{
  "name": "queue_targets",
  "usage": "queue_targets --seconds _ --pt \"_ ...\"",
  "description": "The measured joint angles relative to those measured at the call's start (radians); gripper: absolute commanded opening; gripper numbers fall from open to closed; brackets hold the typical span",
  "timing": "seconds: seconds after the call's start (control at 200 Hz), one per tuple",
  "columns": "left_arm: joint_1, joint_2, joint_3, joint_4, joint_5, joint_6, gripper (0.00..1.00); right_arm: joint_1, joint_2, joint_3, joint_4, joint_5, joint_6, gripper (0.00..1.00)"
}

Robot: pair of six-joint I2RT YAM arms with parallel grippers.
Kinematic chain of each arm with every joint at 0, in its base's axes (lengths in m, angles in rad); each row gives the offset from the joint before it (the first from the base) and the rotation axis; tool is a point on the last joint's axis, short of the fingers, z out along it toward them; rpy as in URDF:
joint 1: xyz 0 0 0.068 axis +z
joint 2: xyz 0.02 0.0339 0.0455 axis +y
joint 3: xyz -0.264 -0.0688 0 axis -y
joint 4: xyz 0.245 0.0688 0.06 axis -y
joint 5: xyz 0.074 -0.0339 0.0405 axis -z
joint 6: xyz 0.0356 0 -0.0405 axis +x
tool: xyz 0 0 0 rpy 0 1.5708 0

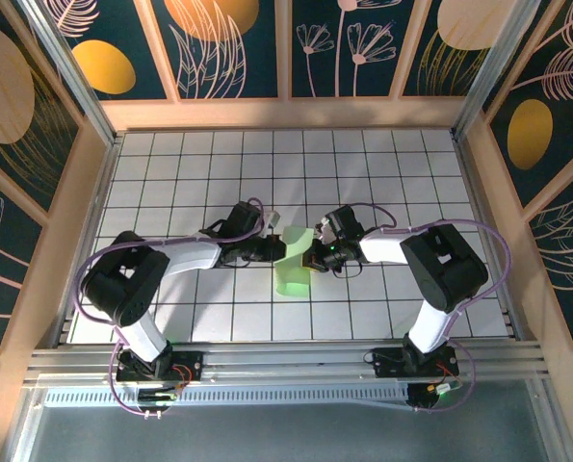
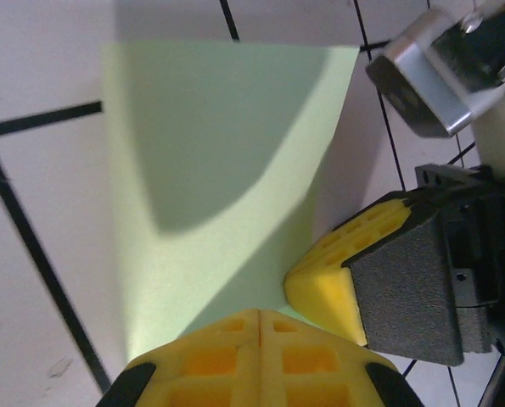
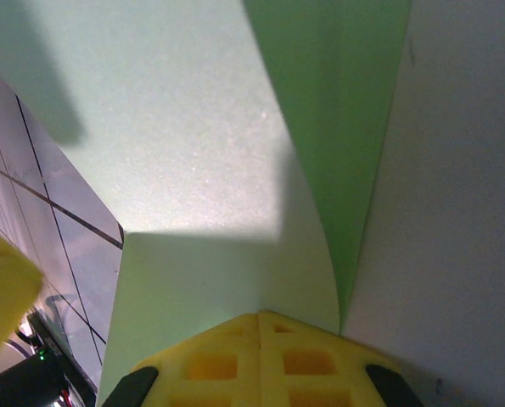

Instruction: Fold a paper plane with a square sheet of paper (fold left side to right side)

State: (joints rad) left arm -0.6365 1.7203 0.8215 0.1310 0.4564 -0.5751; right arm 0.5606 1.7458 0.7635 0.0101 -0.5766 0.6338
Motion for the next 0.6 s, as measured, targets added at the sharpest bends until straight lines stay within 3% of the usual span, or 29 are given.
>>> queue_targets --seconds 0.24,0.601 --pt "-0.011 0.081 0.002 -0.005 0.004 0.008 0.0 0.002 0.0 0.0 0.0 0.002 0.0 0.0" --pt "-0.011 0.087 0.002 -0.004 -0.011 0.012 0.0 0.004 -0.002 0.001 0.003 -0.002 0.0 0.0"
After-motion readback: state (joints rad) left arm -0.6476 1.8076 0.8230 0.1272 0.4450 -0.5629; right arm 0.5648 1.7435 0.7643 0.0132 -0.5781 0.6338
